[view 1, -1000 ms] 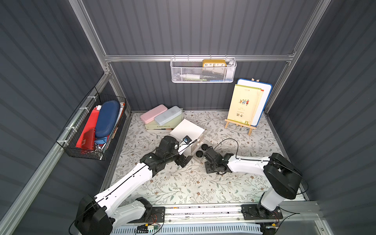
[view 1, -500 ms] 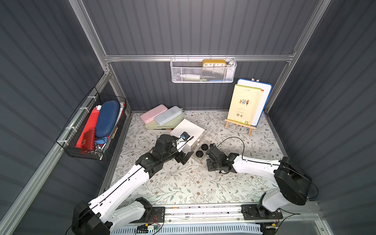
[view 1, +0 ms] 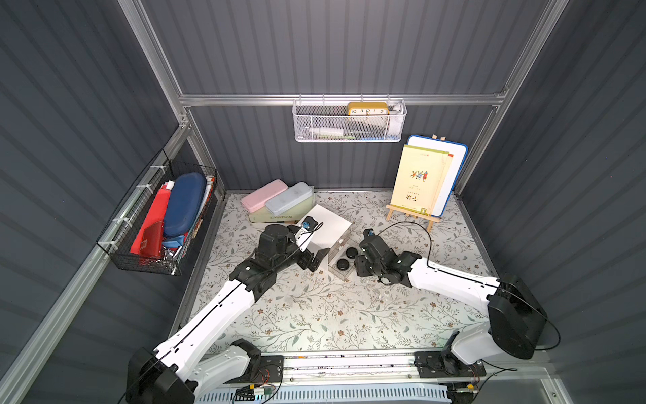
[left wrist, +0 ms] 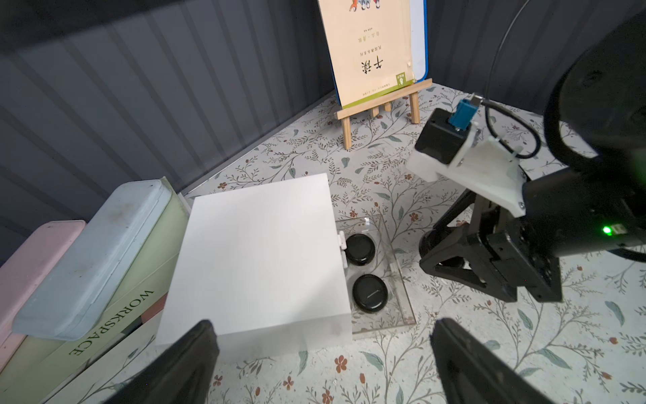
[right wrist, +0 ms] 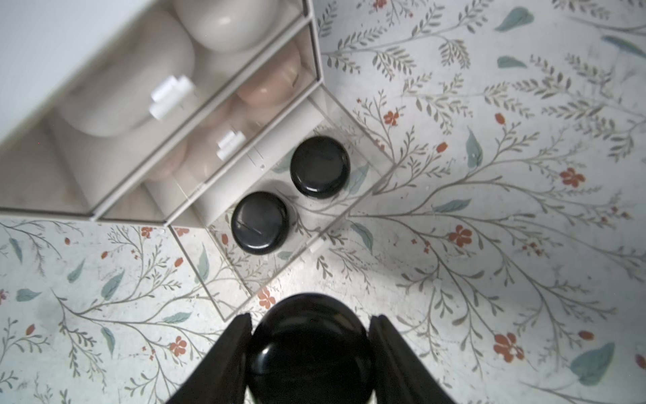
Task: Put the bluetooth earphones in the drawer according to color
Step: Place the bluetooth earphone in the drawer.
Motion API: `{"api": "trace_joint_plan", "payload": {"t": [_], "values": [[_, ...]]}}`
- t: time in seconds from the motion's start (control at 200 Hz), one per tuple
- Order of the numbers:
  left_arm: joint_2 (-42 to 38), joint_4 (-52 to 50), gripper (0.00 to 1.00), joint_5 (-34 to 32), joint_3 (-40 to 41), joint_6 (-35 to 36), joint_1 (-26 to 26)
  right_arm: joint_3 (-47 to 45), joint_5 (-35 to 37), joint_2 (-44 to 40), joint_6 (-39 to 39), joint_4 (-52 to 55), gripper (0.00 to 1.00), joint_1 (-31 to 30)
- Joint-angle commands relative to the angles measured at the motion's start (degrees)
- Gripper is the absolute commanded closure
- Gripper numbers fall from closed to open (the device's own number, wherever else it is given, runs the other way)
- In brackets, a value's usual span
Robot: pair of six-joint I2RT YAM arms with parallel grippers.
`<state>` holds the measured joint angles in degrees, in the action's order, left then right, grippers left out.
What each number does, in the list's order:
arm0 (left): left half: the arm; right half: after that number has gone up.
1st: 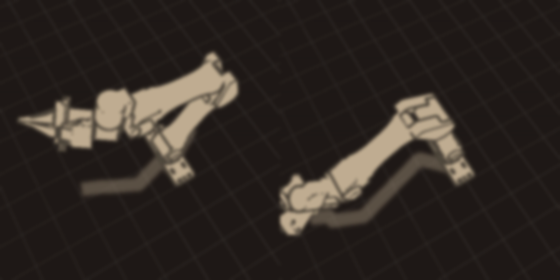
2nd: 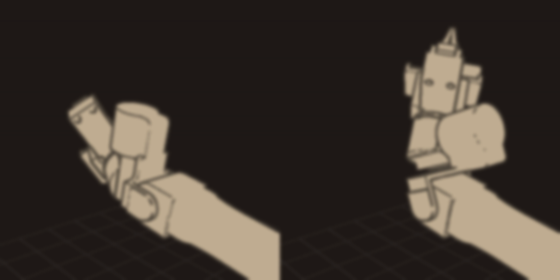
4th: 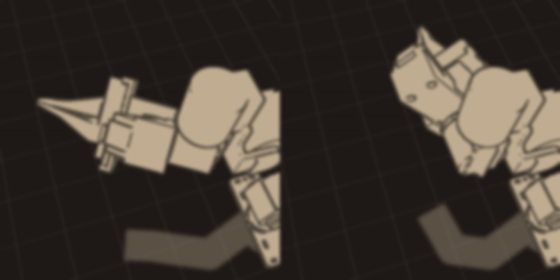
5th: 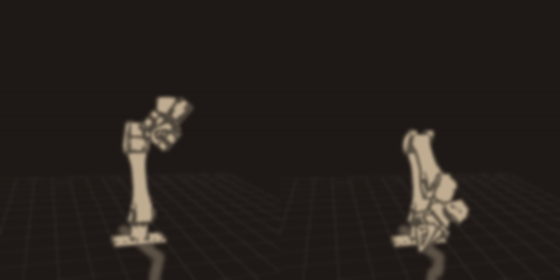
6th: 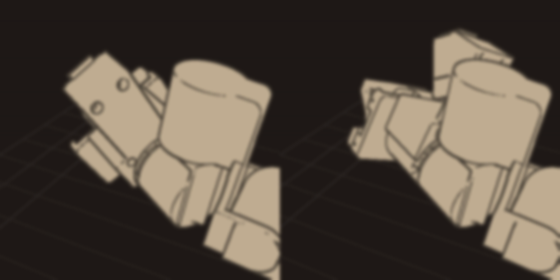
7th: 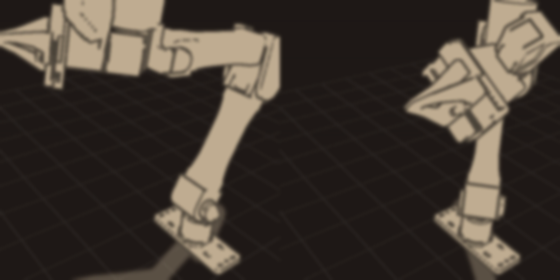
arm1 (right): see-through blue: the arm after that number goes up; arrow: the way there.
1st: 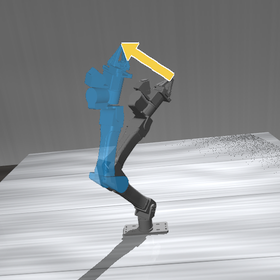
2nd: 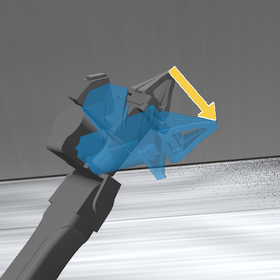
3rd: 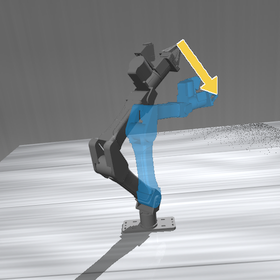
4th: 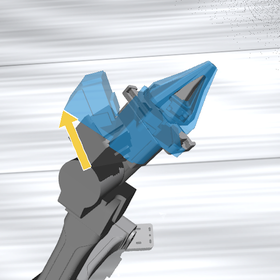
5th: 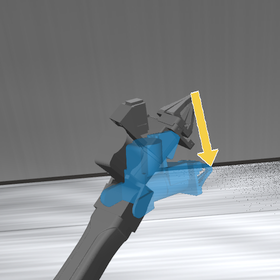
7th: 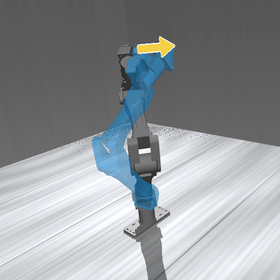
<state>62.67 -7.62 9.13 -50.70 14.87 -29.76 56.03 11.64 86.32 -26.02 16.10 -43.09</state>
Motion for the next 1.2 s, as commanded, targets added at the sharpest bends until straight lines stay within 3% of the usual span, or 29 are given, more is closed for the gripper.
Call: {"api": "trace_joint_plan", "payload": {"t": [0.0,0.751,1.196], "values": [[1.3,3.4,0.0,4.5,-2.4,0.5,2.0,2.1,-1.3,1.8,2.2,-1.7,0.61,0.9],[6.2,10.1,0.01,5.9,-1.5,-1.3,3.7,4.7,-7.9,10.4,2.5,-9.5,0.62,4.4],[4.4,9.8,0.01,5.5,-0.5,-0.5,4.0,4.7,-9.4,13.3,0.8,-12.6,0.46,4.5]]}}
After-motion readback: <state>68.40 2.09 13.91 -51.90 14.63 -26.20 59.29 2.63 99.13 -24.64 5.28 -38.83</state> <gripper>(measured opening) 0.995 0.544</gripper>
